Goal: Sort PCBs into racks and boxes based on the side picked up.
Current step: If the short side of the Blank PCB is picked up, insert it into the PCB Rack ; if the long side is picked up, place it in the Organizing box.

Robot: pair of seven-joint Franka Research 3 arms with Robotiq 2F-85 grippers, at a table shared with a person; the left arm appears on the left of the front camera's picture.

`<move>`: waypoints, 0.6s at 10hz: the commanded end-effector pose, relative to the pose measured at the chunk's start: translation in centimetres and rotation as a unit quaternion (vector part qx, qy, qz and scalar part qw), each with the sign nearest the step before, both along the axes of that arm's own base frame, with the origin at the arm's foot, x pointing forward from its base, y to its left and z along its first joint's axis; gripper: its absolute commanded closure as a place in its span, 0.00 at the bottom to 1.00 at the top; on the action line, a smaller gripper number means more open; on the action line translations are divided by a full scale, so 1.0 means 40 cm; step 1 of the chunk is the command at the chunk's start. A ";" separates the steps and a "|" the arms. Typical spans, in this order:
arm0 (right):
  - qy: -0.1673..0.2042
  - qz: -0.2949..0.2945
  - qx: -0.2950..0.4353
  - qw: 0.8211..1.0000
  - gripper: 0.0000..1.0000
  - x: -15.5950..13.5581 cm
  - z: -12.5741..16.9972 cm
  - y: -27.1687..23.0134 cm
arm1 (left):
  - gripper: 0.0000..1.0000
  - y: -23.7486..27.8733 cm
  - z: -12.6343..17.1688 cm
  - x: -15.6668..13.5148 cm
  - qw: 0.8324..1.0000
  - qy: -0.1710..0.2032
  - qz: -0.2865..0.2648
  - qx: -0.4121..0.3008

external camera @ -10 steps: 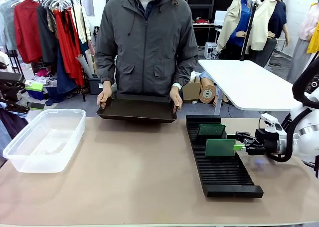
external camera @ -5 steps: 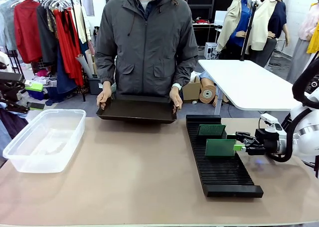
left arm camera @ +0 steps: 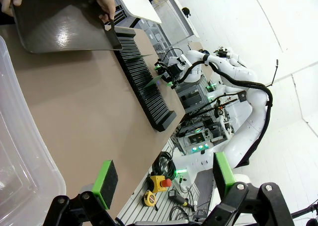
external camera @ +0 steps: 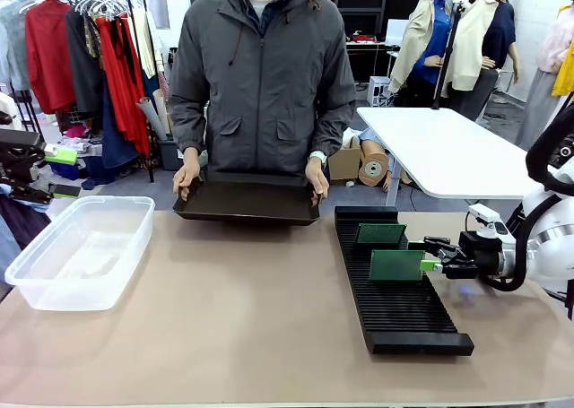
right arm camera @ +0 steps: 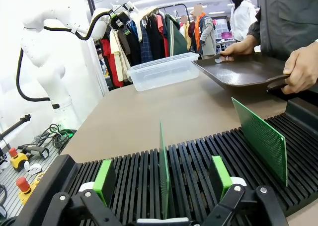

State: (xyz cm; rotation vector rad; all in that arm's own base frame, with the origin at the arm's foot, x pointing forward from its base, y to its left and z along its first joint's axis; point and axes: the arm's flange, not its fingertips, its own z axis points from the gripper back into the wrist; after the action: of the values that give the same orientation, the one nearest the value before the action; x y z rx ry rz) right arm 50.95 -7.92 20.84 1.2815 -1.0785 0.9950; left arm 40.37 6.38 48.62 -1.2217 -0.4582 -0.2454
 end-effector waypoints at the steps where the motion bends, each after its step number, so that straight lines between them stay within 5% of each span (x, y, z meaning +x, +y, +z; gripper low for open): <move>1: -0.003 0.000 0.000 1.000 0.00 0.002 0.008 0.001 | 0.00 0.001 0.005 -0.006 1.000 0.002 -0.002 0.000; 4: 0.000 0.000 0.000 1.000 0.00 0.000 0.000 0.000 | 0.00 0.001 0.005 -0.006 1.000 0.002 -0.002 0.000; 6: 0.017 -0.001 -0.011 1.000 0.00 -0.007 0.058 0.017 | 0.00 0.001 0.005 -0.006 1.000 0.002 -0.002 0.000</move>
State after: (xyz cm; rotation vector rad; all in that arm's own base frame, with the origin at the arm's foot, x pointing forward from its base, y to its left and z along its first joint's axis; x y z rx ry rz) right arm 50.98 -7.80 21.36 1.2833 -1.0730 0.9931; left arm 40.37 6.38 48.62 -1.2217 -0.4582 -0.2453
